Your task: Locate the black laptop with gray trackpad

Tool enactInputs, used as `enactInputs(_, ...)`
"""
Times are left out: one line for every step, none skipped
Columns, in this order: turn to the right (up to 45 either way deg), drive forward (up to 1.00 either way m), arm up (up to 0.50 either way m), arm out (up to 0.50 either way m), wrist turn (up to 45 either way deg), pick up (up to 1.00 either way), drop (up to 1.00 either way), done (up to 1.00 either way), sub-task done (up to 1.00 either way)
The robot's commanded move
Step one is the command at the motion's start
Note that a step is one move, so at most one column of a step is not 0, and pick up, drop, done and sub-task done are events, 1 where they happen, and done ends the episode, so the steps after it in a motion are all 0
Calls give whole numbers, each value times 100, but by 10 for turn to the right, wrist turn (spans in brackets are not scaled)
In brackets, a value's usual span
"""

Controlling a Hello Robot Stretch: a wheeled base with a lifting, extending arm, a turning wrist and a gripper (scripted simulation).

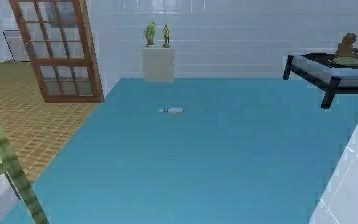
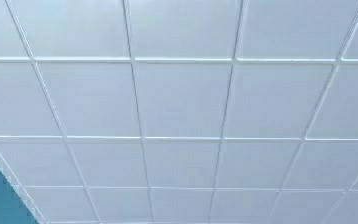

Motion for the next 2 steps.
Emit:
enactInputs(450,0,0,0,0,0,0,0,0)
enactInputs(450,0,0,0,0,0,0,0,0)
